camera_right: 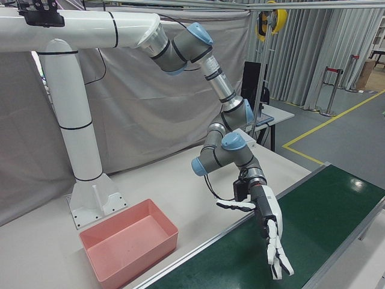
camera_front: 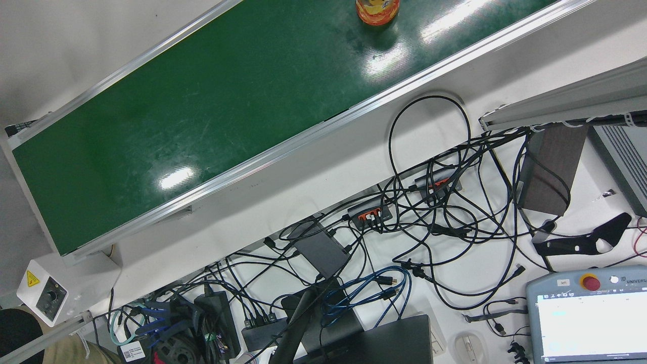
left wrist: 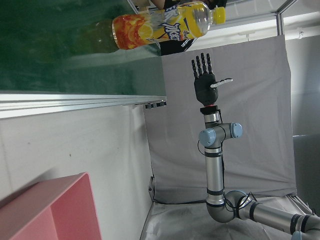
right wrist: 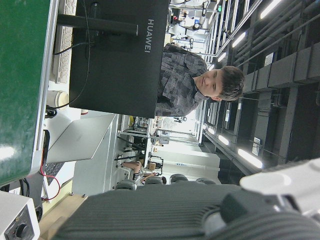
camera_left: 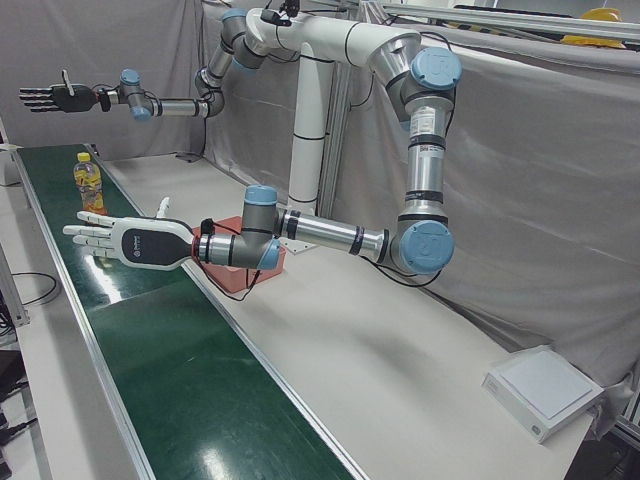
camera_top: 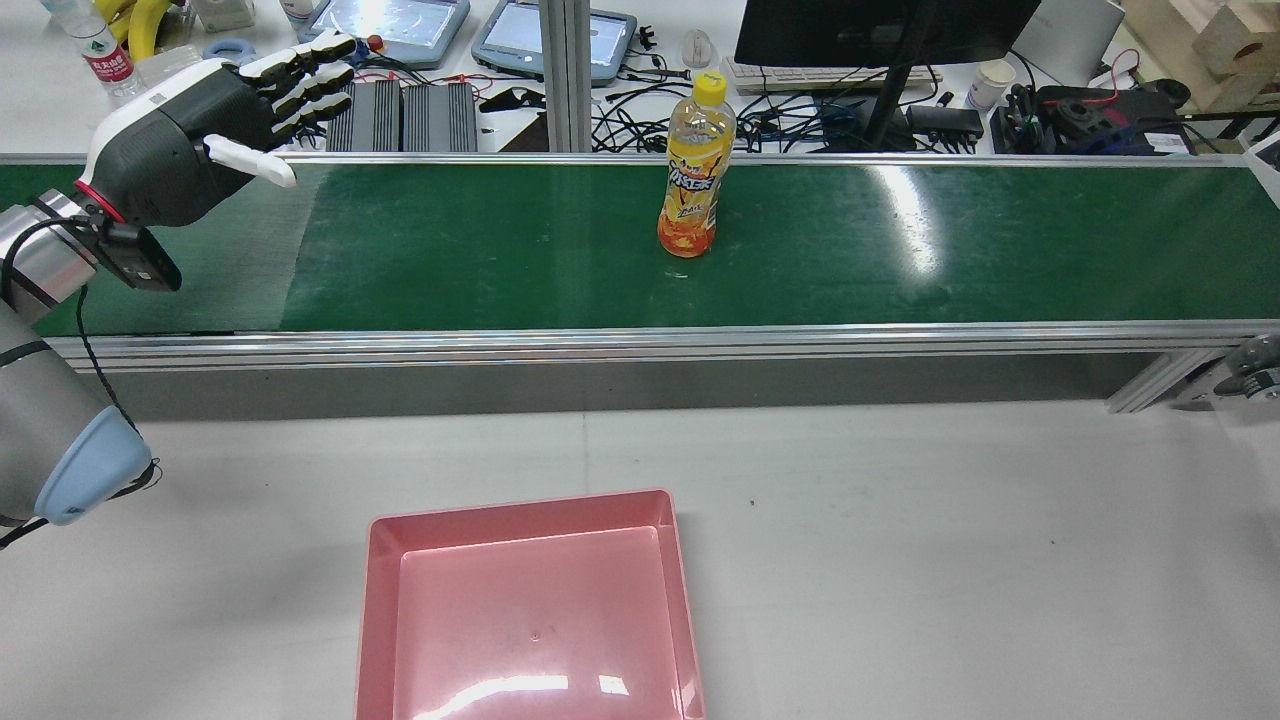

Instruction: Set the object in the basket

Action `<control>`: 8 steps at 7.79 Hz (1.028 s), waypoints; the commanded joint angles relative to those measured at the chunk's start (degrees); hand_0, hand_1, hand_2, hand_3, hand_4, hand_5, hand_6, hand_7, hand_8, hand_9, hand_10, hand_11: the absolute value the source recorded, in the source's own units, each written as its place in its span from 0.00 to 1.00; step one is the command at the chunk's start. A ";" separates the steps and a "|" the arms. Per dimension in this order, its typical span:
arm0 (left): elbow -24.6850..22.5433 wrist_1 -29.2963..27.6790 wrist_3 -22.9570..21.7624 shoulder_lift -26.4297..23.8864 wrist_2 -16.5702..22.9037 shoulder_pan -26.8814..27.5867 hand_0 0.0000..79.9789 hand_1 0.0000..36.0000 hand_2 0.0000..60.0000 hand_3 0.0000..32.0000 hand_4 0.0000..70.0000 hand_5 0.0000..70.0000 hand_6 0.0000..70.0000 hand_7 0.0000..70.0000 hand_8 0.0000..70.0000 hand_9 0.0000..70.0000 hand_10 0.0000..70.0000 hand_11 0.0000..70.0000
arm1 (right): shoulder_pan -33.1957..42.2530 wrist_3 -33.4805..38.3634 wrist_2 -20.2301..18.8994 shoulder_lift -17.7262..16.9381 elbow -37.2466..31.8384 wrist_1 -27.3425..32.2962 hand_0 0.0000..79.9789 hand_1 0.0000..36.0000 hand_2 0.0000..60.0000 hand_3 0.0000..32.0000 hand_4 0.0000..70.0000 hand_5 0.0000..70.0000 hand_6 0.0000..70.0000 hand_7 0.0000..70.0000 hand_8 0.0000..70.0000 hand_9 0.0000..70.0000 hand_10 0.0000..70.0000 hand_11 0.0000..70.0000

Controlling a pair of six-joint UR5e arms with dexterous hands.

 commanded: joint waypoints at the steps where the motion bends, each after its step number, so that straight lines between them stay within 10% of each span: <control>1: -0.34 0.06 0.00 0.09 -0.03 -0.23 0.68 0.28 0.00 0.06 0.22 0.13 0.00 0.00 0.09 0.10 0.09 0.15 | 0.00 -0.03 0.00 0.00 -0.02 0.00 0.00 0.00 0.00 0.00 0.00 0.00 0.00 0.00 0.00 0.00 0.00 0.00; 4: -0.34 0.06 -0.18 0.00 0.06 -0.23 0.74 0.51 0.00 0.03 0.23 0.15 0.01 0.00 0.10 0.11 0.10 0.18 | 0.00 -0.03 0.00 0.00 -0.02 0.00 0.00 0.00 0.00 0.00 0.00 0.00 0.00 0.00 0.00 0.00 0.00 0.00; 8: -0.42 0.06 -0.35 0.09 0.06 -1.02 0.68 0.35 0.00 0.04 0.22 0.16 0.00 0.00 0.10 0.11 0.10 0.16 | 0.00 -0.03 0.00 0.00 -0.02 0.00 0.00 0.00 0.00 0.00 0.00 0.00 0.00 0.00 0.00 0.00 0.00 0.00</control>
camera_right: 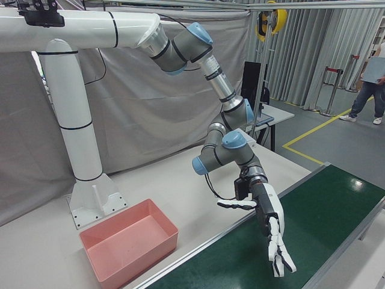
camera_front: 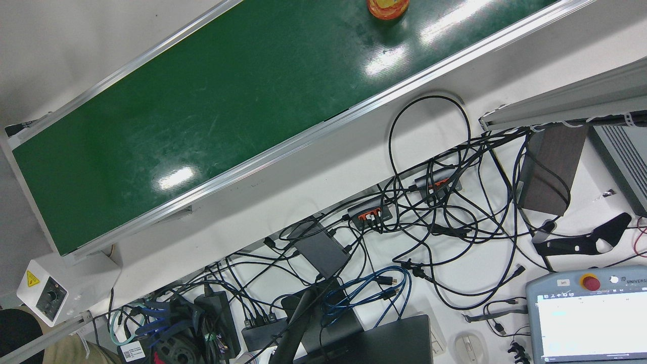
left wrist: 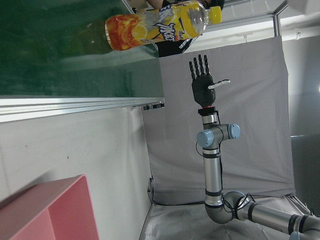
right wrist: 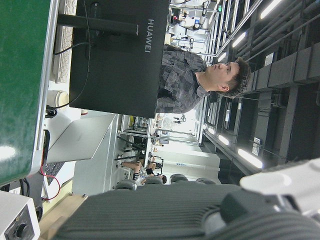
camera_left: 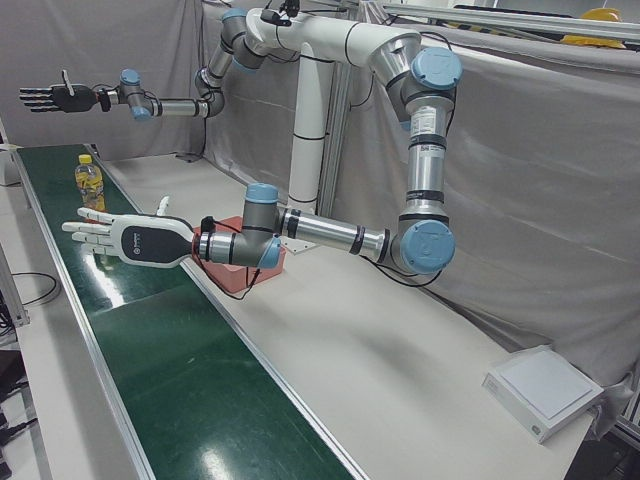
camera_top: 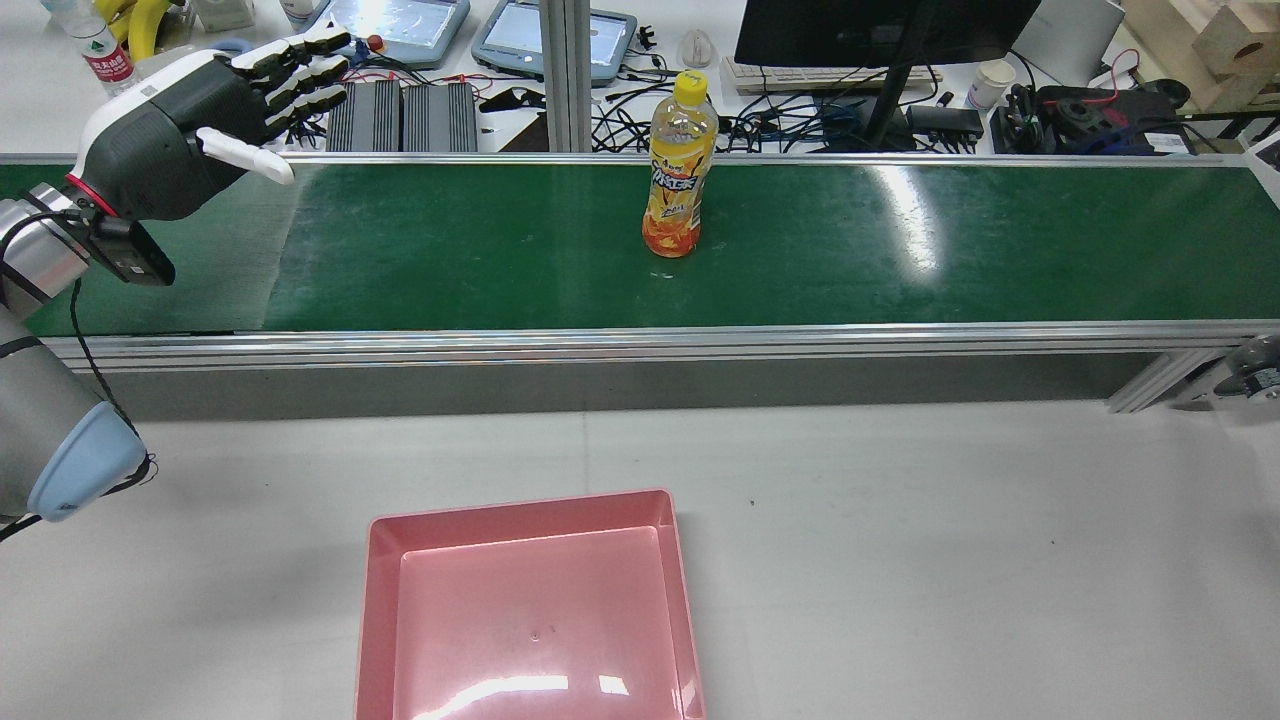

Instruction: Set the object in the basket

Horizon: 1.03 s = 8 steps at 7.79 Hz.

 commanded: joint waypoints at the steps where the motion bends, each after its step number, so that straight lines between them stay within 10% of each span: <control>1: 0.07 0.00 -0.79 0.18 -0.05 -0.60 0.68 0.34 0.00 0.03 0.22 0.16 0.00 0.00 0.10 0.11 0.10 0.16 | 0.00 0.09 0.00 0.00 0.00 0.00 0.00 0.00 0.00 0.00 0.00 0.00 0.00 0.00 0.00 0.00 0.00 0.00; 8: -0.01 0.00 -0.79 0.18 -0.05 -0.69 0.68 0.32 0.00 0.03 0.22 0.17 0.01 0.00 0.10 0.11 0.09 0.16 | 0.00 0.09 0.00 0.00 0.09 0.00 0.00 0.00 0.00 0.00 0.00 0.00 0.00 0.00 0.00 0.00 0.00 0.00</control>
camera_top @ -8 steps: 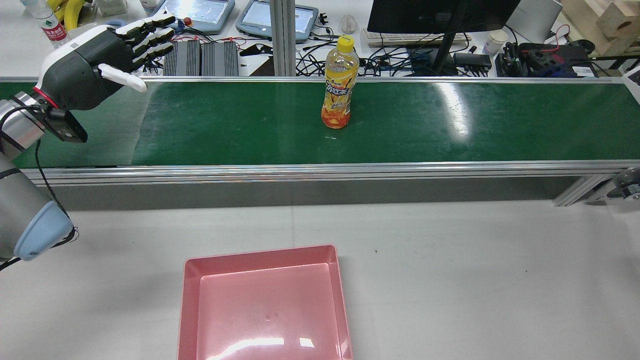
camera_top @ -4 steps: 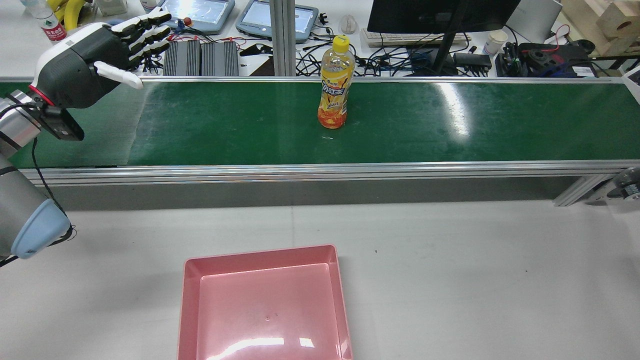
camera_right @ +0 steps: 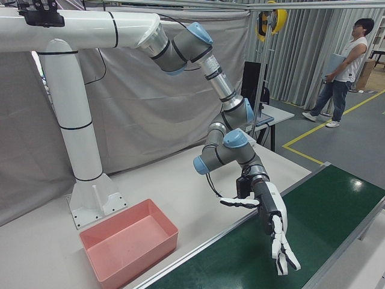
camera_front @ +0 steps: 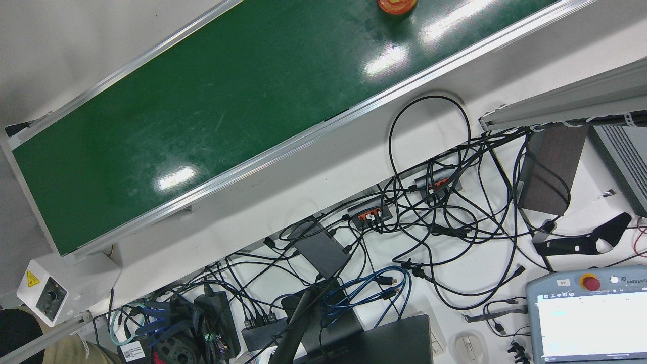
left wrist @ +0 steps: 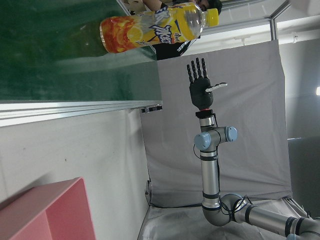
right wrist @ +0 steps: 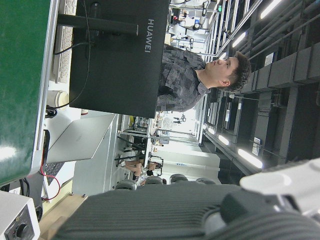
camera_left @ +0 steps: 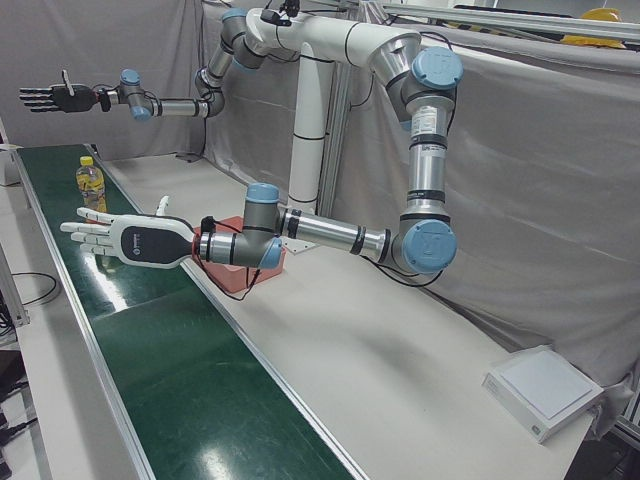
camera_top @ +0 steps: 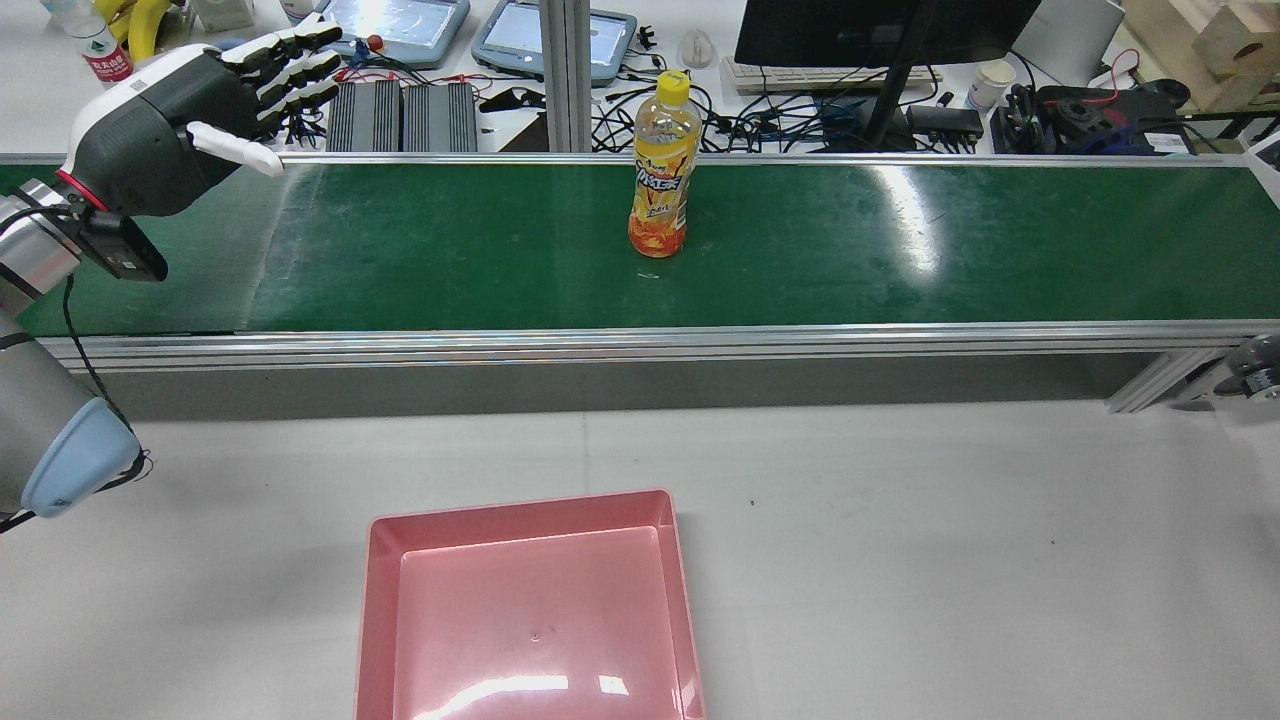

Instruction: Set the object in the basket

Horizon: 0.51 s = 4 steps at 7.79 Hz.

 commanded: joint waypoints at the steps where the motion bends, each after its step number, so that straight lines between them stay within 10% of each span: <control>1: -0.09 0.00 -0.09 0.00 0.00 -0.14 0.68 0.33 0.00 0.03 0.22 0.17 0.00 0.00 0.10 0.11 0.09 0.16 | 0.00 0.09 0.00 0.00 0.00 0.00 0.00 0.00 0.00 0.00 0.00 0.00 0.00 0.00 0.00 0.00 0.00 0.00; 4: -0.09 0.00 -0.09 0.00 0.00 -0.14 0.69 0.34 0.00 0.04 0.22 0.17 0.00 0.00 0.10 0.11 0.09 0.16 | 0.00 0.00 0.00 0.00 0.09 0.00 0.00 0.00 0.00 0.00 0.00 0.00 0.00 0.00 0.00 0.00 0.00 0.00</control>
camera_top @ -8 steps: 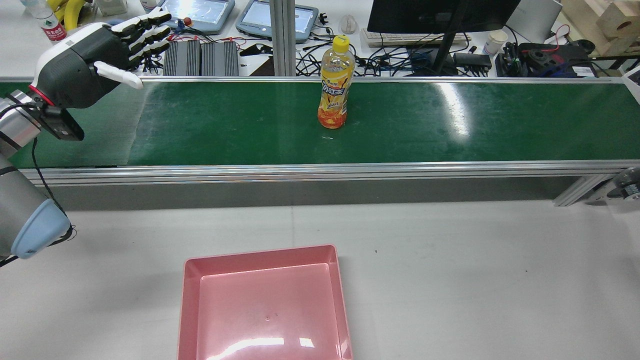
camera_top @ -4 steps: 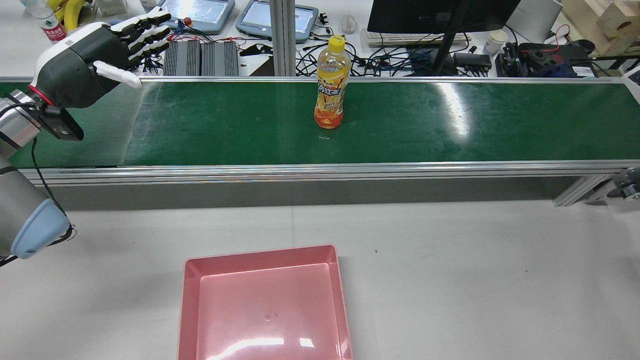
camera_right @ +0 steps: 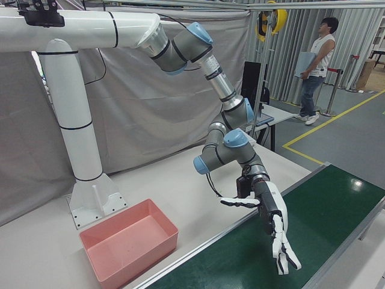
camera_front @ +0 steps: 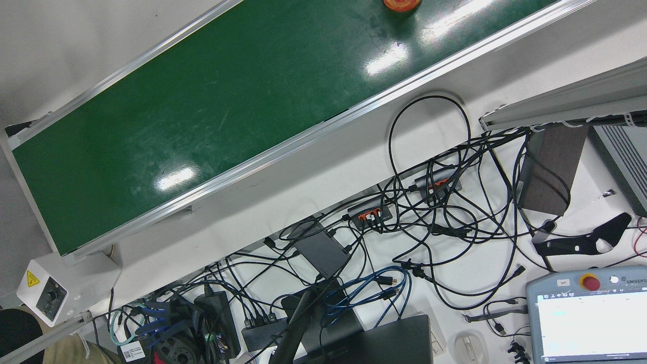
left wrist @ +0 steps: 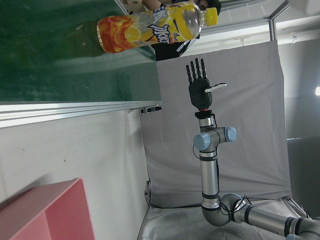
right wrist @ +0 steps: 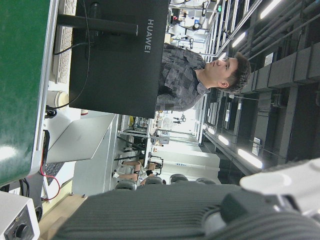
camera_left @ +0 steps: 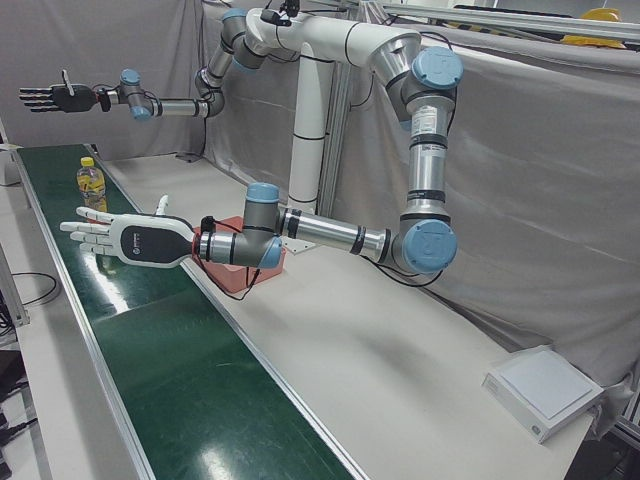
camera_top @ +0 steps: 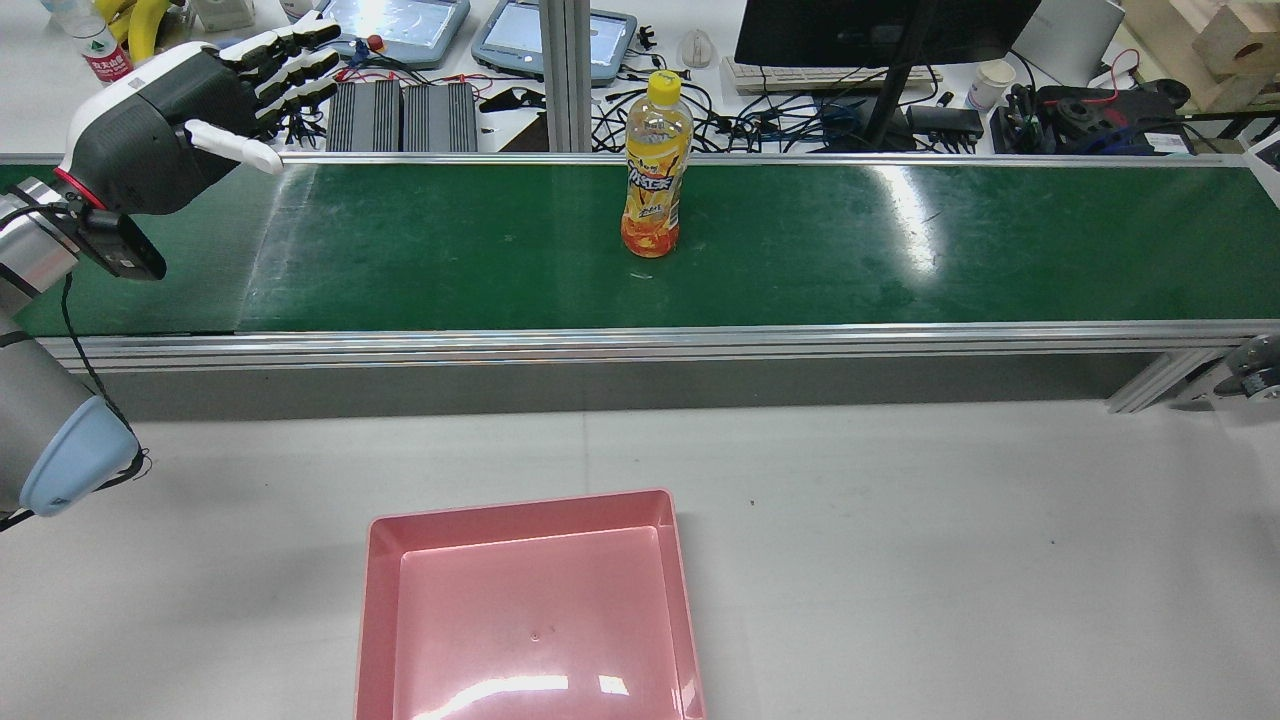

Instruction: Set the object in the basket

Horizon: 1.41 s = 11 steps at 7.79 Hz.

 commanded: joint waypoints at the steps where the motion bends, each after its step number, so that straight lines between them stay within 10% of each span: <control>1: -0.01 0.00 0.00 0.00 0.00 -0.01 0.69 0.34 0.00 0.03 0.22 0.17 0.00 0.00 0.09 0.10 0.09 0.16 | 0.00 -0.05 0.00 0.00 0.05 0.00 0.00 0.00 0.00 0.00 0.00 0.00 0.00 0.00 0.00 0.00 0.00 0.00; 11: 0.07 0.00 0.26 0.18 0.00 0.78 0.68 0.32 0.00 0.03 0.22 0.17 0.01 0.00 0.09 0.10 0.10 0.16 | 0.00 0.04 0.00 0.00 0.05 0.00 0.00 0.00 0.00 0.00 0.00 0.00 0.00 0.00 0.00 0.00 0.00 0.00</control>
